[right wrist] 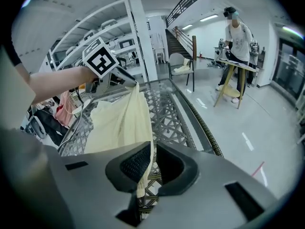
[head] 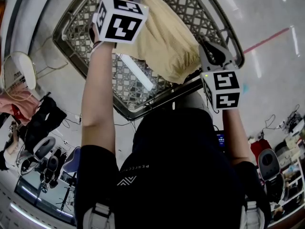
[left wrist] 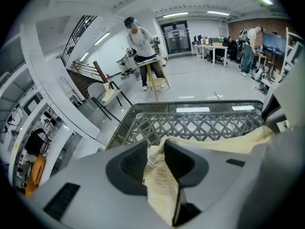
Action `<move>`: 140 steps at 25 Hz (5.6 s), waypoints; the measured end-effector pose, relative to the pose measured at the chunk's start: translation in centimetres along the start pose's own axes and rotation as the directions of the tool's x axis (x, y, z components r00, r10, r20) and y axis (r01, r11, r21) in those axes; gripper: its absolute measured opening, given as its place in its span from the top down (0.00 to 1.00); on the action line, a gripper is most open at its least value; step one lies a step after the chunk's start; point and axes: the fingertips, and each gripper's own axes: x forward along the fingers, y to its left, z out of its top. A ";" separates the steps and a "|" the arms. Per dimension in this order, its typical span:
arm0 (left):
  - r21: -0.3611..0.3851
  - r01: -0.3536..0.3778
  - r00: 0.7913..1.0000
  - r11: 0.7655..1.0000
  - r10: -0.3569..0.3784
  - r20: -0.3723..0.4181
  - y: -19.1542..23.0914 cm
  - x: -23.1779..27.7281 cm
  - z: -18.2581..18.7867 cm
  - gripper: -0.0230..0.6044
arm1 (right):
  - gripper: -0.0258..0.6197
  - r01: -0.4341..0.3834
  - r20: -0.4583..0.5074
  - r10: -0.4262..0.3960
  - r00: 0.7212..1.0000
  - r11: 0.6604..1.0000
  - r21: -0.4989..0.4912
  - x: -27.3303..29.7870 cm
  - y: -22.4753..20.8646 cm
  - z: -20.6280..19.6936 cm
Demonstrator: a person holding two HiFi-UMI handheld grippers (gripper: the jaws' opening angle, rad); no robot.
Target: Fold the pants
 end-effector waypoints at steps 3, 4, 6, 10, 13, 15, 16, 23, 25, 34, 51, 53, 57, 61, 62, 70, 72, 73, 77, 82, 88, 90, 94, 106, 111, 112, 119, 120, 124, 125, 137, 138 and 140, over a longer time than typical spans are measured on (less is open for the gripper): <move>0.024 0.010 1.000 1.000 -0.010 -0.015 -0.3 -0.2 0.2 0.83 | 0.89 0.000 0.008 0.000 1.000 1.000 0.002 -0.3 0.2 -0.1; 0.027 0.013 1.000 1.000 -0.012 -0.023 -0.3 -0.4 0.2 0.83 | 0.89 -0.001 0.014 0.001 1.000 1.000 0.003 -0.5 0.3 0.0; 0.025 0.012 1.000 1.000 -0.012 -0.025 -0.2 -0.7 0.3 0.84 | 0.89 -0.001 0.026 0.001 1.000 1.000 0.002 -0.9 0.7 0.1; 0.001 0.034 0.999 0.999 -0.034 -0.027 -0.4 -1.3 -0.1 0.84 | 0.89 -0.012 0.035 0.012 0.999 1.000 -0.009 -1.3 1.5 0.1; 0.008 0.044 0.998 0.999 -0.043 -0.046 -0.9 -1.5 -0.6 0.84 | 0.89 -0.023 0.034 0.024 0.999 1.000 -0.015 -1.5 2.0 -0.4; 0.030 0.061 0.996 0.998 -0.059 -0.064 -1.5 -1.6 -1.1 0.83 | 0.89 -0.029 0.031 0.030 0.999 0.999 -0.018 -1.6 2.3 -0.7; 0.042 0.075 0.995 0.996 -0.071 -0.076 -1.9 -1.6 -1.4 0.82 | 0.89 -0.032 0.030 0.033 0.999 0.999 -0.018 -1.6 2.5 -0.8; 0.050 0.097 0.990 0.994 -0.092 -0.105 -3.1 -2.2 -3.0 0.79 | 0.89 -0.049 0.031 0.049 0.998 0.999 -0.012 -1.8 3.3 -1.0; 0.026 0.088 0.993 0.996 -0.086 -0.085 -3.3 -2.8 -2.9 0.79 | 0.89 -0.050 0.032 0.050 0.998 0.999 -0.007 -1.9 3.4 -1.2; -0.101 0.108 0.994 0.989 -0.107 0.014 -5.7 -6.7 -4.3 0.92 | 0.89 -0.063 0.041 0.064 0.997 0.998 -0.019 -2.6 5.0 -1.3; -0.260 0.150 0.988 0.954 -0.133 0.084 -12.2 -15.4 -10.3 0.94 | 0.89 -0.055 0.051 0.058 0.997 0.997 -0.059 -5.1 9.4 -2.3; -0.264 0.158 0.986 0.951 -0.139 0.091 -12.8 -16.3 -11.0 0.94 | 0.89 -0.062 0.057 0.066 0.996 0.996 -0.059 -5.4 10.2 -2.6; -0.232 0.182 0.980 0.955 -0.158 0.120 -14.2 -18.5 -11.8 0.94 | 0.89 -0.066 0.069 0.071 0.995 0.996 -0.067 -6.7 11.9 -2.9; -0.209 0.210 0.975 0.955 -0.188 0.122 -15.7 -20.8 -13.2 0.94 | 0.89 -0.044 0.078 0.048 0.996 0.997 -0.059 -8.3 13.9 -3.5; -0.205 0.220 0.973 0.954 -0.199 0.121 -16.1 -21.2 -13.7 0.94 | 0.89 -0.039 0.077 0.043 0.996 0.998 -0.052 -8.7 14.4 -3.9; -0.241 0.263 0.963 0.934 -0.237 0.130 -18.9 -22.7 -14.6 0.94 | 0.89 -0.061 0.068 0.064 0.996 0.997 -0.039 -9.9 15.4 -5.5; -0.230 0.266 0.961 0.936 -0.240 0.136 -19.5 -23.0 -14.4 0.94 | 0.89 -0.094 0.074 0.098 0.992 0.994 -0.048 -9.6 15.1 -5.1; -0.226 0.272 0.959 0.935 -0.246 0.137 -19.9 -23.1 -14.3 0.94 | 0.89 -0.111 0.076 0.115 0.990 0.992 -0.054 -9.5 14.8 -4.9; -0.248 0.292 0.955 0.924 -0.268 0.124 -21.6 -22.1 -13.6 0.94 | 0.89 -0.170 0.048 0.177 0.983 0.979 -0.112 -8.4 13.2 -4.2; -0.324 0.282 0.959 0.903 -0.270 0.081 -23.5 -19.3 -12.2 0.94 | 0.89 -0.258 -0.034 0.256 0.966 0.947 -0.194 -7.3 10.6 -4.1; -0.375 0.271 0.960 0.887 -0.278 0.035 -24.7 -16.9 -10.9 0.94 | 0.89 -0.359 -0.126 0.337 0.933 0.889 -0.283 -6.3 7.7 -4.4; -0.399 0.261 0.962 0.879 -0.272 0.028 -25.0 -16.1 -10.8 0.94 | 0.89 -0.389 -0.161 0.355 0.921 0.863 -0.324 -5.9 6.9 -4.9; -0.460 0.241 0.965 0.854 -0.259 0.024 -25.3 -15.0 -10.3 0.94 | 0.89 -0.440 -0.232 0.376 0.897 0.804 -0.401 -5.1 5.8 -5.5; -0.544 0.200 0.972 0.815 -0.235 0.004 -26.6 -13.9 -10.1 0.85 | 0.89 -0.549 -0.329 0.439 0.836 0.647 -0.529 -4.6 6.5 -5.6; -0.567 0.192 0.976 0.801 -0.217 0.024 -26.3 -13.3 -10.1 0.78 | 0.82 -0.574 -0.379 0.432 0.819 0.584 -0.574 -3.6 6.2 -6.1; -0.567 0.194 0.976 0.800 -0.217 0.027 -26.4 -13.3 -10.0 0.75 | 0.75 -0.588 -0.399 0.433 0.808 0.563 -0.580 -3.6 6.3 -6.3; -0.540 0.210 0.972 0.815 -0.234 0.024 -26.6 -13.0 -9.4 0.70 | 0.69 -0.598 -0.437 0.414 0.798 0.460 -0.656 -2.8 6.7 -5.8; -0.538 0.210 0.972 0.817 -0.235 0.024 -26.9 -12.8 -9.5 0.69 | 0.68 -0.605 -0.440 0.422 0.792 0.447 -0.660 -2.7 6.8 -6.1; -0.539 0.219 0.969 0.814 -0.245 0.024 -27.8 -12.1 -9.9 0.67 | 0.66 -0.632 -0.467 0.438 0.768 0.399 -0.665 -2.0 6.8 -7.3; -0.536 0.225 0.967 0.814 -0.253 0.021 -27.9 -12.0 -10.0 0.66 | 0.66 -0.631 -0.477 0.426 0.769 0.386 -0.673 -1.7 6.7 -7.5; -0.478 0.320 0.916 0.818 -0.396 -0.065 -29.9 -9.3 -11.4 0.56 | 0.62 -0.668 -0.594 0.315 0.740 0.253 -0.699 1.0 5.2 -9.6; -0.469 0.331 0.911 0.819 -0.408 -0.069 -30.0 -9.1 -11.4 0.54 | 0.62 -0.670 -0.597 0.312 0.739 0.248 -0.700 1.1 5.2 -9.7; -0.461 0.346 0.903 0.817 -0.424 -0.074 -30.1 -9.1 -11.4 0.54 | 0.62 -0.670 -0.597 0.312 0.739 0.244 -0.702 1.2 5.3 -9.7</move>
